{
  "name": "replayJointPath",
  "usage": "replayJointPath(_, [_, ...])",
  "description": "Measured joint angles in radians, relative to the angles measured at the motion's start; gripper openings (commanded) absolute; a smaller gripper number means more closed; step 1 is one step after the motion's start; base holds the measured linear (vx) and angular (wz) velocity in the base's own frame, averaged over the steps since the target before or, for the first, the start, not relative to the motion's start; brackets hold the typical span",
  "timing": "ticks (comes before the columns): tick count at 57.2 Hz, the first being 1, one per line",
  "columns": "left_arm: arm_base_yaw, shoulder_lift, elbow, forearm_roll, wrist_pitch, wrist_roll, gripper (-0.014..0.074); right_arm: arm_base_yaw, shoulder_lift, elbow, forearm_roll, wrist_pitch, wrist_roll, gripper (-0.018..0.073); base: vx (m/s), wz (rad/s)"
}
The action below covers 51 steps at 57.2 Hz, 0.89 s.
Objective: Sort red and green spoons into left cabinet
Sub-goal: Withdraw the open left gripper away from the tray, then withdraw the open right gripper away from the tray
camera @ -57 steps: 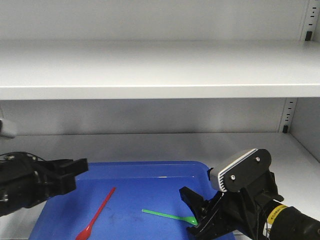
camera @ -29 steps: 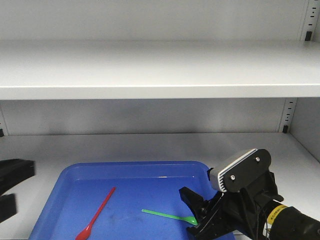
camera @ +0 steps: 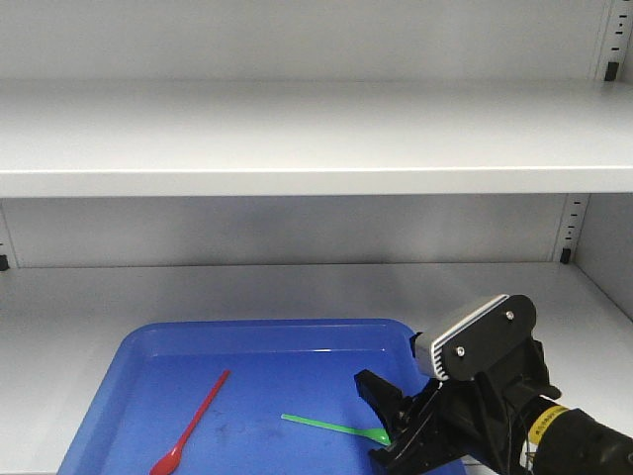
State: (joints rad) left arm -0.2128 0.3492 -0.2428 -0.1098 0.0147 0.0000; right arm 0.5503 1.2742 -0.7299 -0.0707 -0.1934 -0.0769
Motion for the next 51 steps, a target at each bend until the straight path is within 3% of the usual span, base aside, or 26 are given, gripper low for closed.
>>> replayJointPath(9, [0.121, -0.091, 0.079, 0.018, 0.000, -0.032, -0.0006, 0.000, 0.000, 0.000, 0.000, 0.000, 0.000, 0.0487, 0.00, 0.00])
replayJointPath(19, [0.198, -0.185, 0.169, 0.021, -0.002, -0.049, -0.0006, 0.000, 0.000, 0.000, 0.000, 0.000, 0.000, 0.0487, 0.00, 0.00])
replayJointPath(30, [0.205, -0.265, 0.266, 0.021, -0.009, -0.052, -0.0006, 0.000, 0.000, 0.000, 0.000, 0.000, 0.000, 0.0487, 0.00, 0.00])
replayJointPath(51, [0.205, -0.308, 0.270, 0.021, -0.009, -0.052, -0.0006, 0.000, 0.000, 0.000, 0.000, 0.000, 0.000, 0.0487, 0.00, 0.00])
